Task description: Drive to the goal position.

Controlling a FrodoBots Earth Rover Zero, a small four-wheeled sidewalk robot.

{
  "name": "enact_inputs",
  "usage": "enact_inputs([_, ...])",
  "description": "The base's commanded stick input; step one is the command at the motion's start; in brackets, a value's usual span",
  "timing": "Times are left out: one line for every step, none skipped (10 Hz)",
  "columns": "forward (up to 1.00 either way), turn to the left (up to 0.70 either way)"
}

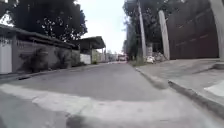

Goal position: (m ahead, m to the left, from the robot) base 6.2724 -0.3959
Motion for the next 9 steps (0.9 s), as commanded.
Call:
enact_inputs([1.0,0.0])
enact_inputs([1.0,0.0])
enact_inputs([1.0,0.0])
enact_inputs([1.0,0.0])
enact_inputs([1.0,0.0])
enact_inputs([1.0,0.0])
enact_inputs([1.0,0.0])
enact_inputs([1.0,-0.08])
enact_inputs([1.0,-0.32])
